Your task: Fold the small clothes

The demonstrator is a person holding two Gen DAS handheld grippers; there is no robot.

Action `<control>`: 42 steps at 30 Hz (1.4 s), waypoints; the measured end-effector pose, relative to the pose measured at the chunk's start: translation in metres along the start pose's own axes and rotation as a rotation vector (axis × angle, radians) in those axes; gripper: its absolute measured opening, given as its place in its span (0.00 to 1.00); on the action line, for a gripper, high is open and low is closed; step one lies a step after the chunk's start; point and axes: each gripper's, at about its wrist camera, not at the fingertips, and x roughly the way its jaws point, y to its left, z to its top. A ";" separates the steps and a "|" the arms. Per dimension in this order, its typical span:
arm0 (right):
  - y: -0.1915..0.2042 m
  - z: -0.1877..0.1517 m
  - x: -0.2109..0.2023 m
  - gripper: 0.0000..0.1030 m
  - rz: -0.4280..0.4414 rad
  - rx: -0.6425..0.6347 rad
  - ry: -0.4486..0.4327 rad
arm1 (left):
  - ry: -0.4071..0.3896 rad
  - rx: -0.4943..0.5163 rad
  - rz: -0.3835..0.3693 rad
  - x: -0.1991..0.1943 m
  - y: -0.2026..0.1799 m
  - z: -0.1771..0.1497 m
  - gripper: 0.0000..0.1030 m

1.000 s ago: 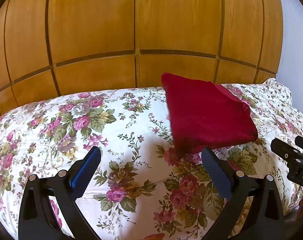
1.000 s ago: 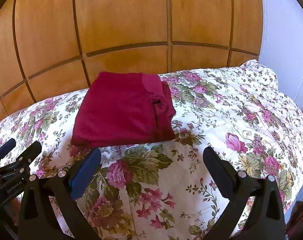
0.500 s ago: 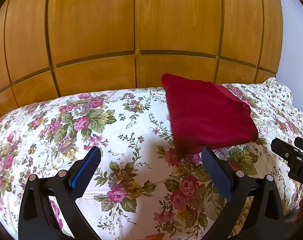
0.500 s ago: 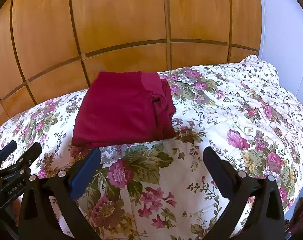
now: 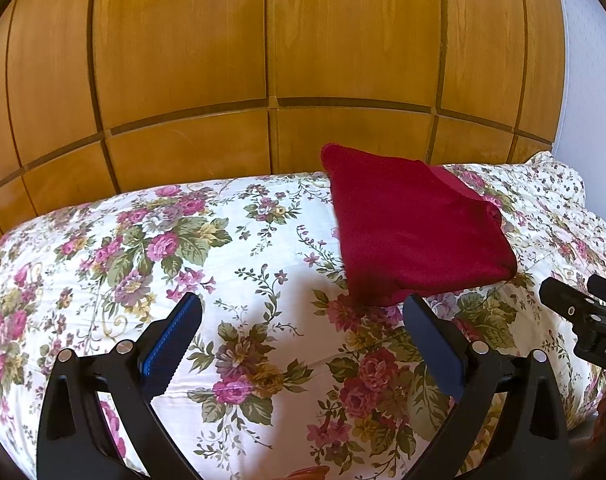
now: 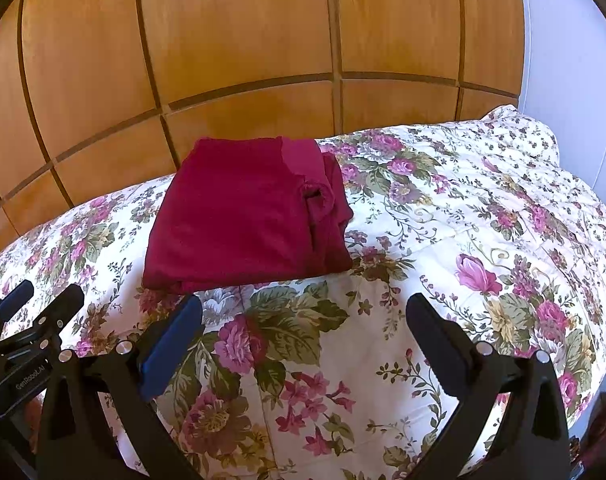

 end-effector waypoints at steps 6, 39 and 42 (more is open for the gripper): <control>-0.001 0.000 0.000 0.98 0.000 -0.001 -0.001 | 0.002 0.002 -0.002 0.000 0.000 0.000 0.97; -0.001 -0.004 0.002 0.98 0.005 0.018 0.015 | -0.001 0.041 -0.010 0.002 0.000 -0.002 0.97; 0.001 -0.004 0.003 0.98 0.006 0.020 0.017 | -0.005 0.057 -0.011 0.001 0.000 -0.002 0.97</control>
